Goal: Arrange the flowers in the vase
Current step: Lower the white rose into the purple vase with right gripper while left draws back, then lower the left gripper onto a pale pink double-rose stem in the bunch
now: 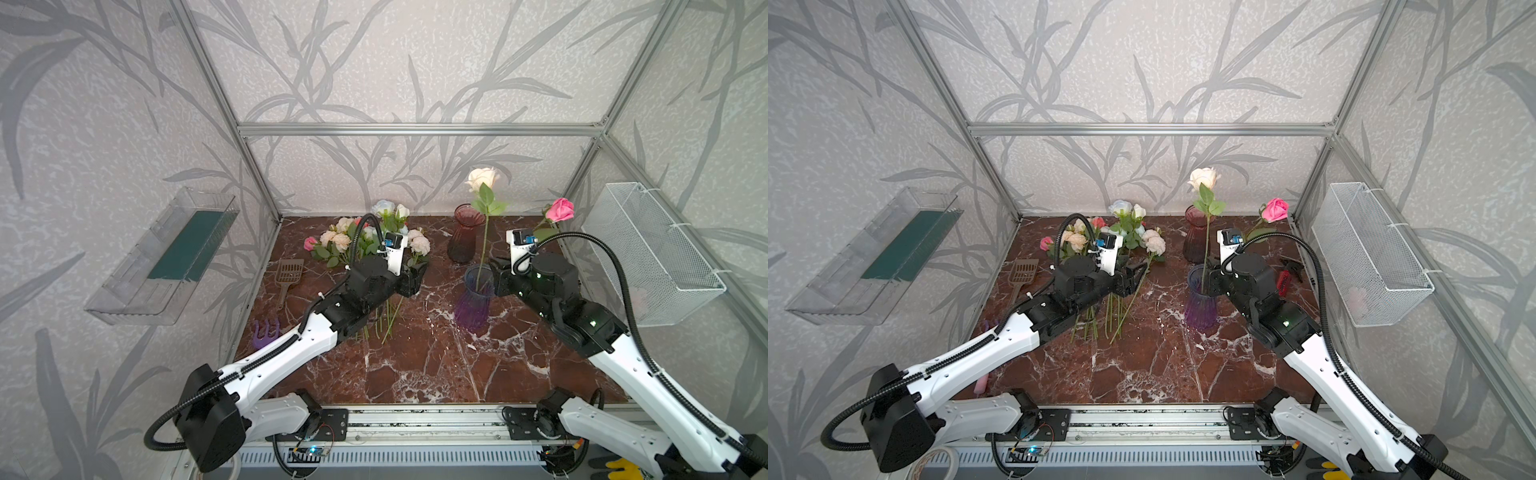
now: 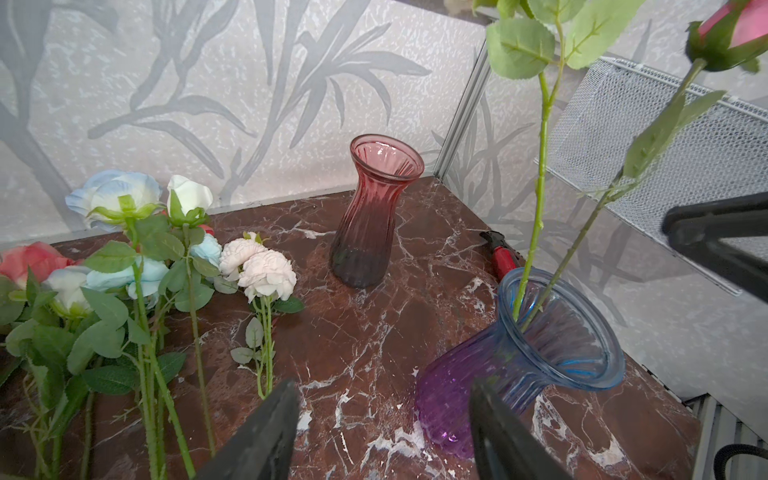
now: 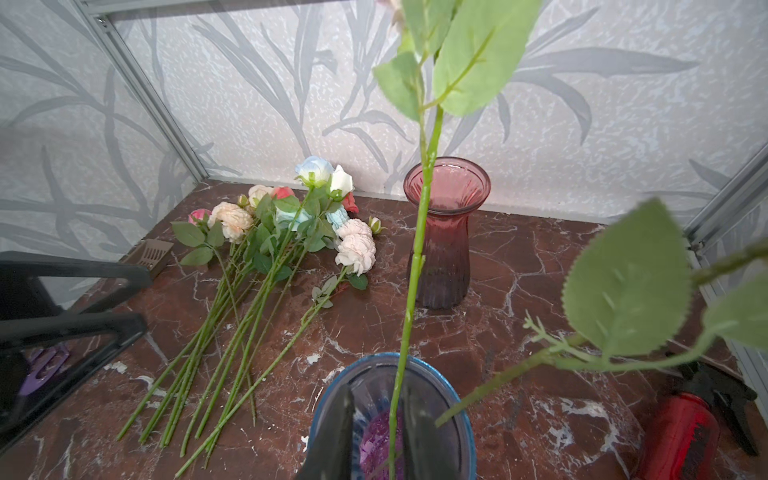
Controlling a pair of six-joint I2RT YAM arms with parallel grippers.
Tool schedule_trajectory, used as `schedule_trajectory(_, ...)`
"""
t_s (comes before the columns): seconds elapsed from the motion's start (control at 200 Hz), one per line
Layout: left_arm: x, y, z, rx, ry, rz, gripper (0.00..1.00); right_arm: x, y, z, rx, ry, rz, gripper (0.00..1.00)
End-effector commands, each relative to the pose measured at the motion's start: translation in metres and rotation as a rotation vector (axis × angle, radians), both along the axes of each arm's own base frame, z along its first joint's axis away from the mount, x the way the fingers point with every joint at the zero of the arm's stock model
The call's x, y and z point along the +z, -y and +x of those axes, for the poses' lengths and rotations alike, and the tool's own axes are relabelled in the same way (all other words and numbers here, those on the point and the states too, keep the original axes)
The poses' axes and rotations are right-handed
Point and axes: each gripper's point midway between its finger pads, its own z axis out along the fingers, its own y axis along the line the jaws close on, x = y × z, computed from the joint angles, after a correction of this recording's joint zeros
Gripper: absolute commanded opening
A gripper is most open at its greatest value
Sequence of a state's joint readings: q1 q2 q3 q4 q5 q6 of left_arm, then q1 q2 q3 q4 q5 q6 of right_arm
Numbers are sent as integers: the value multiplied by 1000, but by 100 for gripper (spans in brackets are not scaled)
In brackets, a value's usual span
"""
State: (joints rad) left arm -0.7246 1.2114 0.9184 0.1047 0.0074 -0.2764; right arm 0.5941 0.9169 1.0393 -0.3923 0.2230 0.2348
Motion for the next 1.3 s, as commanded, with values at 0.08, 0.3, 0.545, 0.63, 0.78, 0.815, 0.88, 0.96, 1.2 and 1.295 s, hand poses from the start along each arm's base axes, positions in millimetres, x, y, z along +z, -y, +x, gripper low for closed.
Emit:
schedule_trajectory(0.08, -5, -8, 16, 82, -19, 56, 64, 24, -4, -18, 50, 26, 65, 22)
schedule_trajectory(0.3, -49, -13, 39, 140, -107, 194, 53, 33, -26, -38, 179, 33, 79, 20)
schedule_trajectory(0.545, -134, -13, 57, 165, -339, 515, 52, 37, -16, -49, 162, 49, 104, 22)
schedule_trajectory(0.63, -165, -18, 60, 170, -409, 632, 53, 34, -12, -53, 161, 47, 102, 24)
schedule_trajectory(0.78, -207, -21, 57, 150, -546, 740, 55, 24, -5, -56, 140, 43, 86, 27)
schedule_trajectory(0.815, -213, -23, 56, 152, -579, 758, 55, 21, -3, -57, 136, 41, 82, 28)
schedule_trajectory(0.88, -225, -25, 54, 147, -635, 774, 56, 17, -2, -57, 132, 39, 76, 29)
schedule_trajectory(0.96, -236, -28, 52, 142, -694, 787, 55, 11, 0, -58, 127, 32, 69, 29)
schedule_trajectory(1.2, -256, -24, 49, 102, -786, 783, 39, 5, 2, -58, 117, 27, 62, 29)
schedule_trajectory(1.295, -254, -22, 48, 92, -787, 771, 34, 5, 4, -58, 110, 30, 61, 29)
